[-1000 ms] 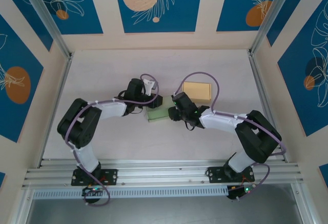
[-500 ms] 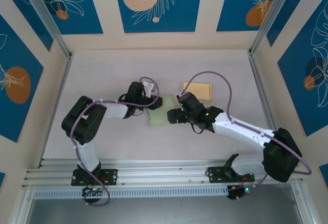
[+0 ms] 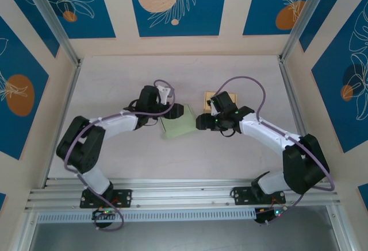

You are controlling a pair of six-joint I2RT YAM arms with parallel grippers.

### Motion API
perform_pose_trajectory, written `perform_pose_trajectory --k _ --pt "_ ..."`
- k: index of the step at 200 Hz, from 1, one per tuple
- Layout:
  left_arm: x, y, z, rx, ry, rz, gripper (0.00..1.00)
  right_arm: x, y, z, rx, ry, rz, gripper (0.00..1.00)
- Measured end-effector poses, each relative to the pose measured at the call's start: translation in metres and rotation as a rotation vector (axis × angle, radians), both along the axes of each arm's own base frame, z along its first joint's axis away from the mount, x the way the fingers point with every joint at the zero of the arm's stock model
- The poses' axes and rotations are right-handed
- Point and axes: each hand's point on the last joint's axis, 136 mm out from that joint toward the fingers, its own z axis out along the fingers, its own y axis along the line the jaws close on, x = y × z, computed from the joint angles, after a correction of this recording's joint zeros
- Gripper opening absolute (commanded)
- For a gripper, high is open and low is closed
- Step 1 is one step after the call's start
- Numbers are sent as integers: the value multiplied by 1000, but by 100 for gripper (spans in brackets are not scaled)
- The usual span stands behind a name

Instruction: Fold the paper box

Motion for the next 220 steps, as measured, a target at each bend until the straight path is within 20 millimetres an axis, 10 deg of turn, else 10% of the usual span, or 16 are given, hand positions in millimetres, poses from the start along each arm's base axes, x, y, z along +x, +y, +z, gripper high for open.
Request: perform_pose_trajectory --k 38,89,138,220 --pt "8 33 31 160 -101 102 53 3 15 -10 36 10 73 70" --pt "19 88 -29 320 33 209 35 15 24 -37 5 49 124 72" --pt "15 84 -67 305 144 179 20 25 34 -35 23 29 153 71" --pt "18 75 -64 229 155 185 15 15 39 -37 53 110 141 66"
